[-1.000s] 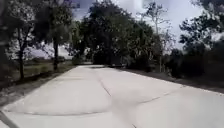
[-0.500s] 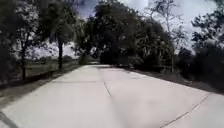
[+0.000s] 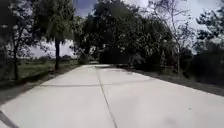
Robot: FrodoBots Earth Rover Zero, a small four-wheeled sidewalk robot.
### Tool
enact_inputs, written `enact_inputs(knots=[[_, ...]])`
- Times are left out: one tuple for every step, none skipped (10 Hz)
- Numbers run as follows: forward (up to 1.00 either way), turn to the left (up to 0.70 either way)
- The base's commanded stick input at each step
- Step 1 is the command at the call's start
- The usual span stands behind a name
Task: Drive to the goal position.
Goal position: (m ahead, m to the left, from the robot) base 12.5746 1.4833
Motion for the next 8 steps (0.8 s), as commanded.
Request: enact_inputs(knots=[[0.83,0.00],[0.83,0.00],[0.83,0.00],[0.83,0.00],[0.83,0.00],[0.83,0.00],[0.83,0.00],[0.83,0.00]])
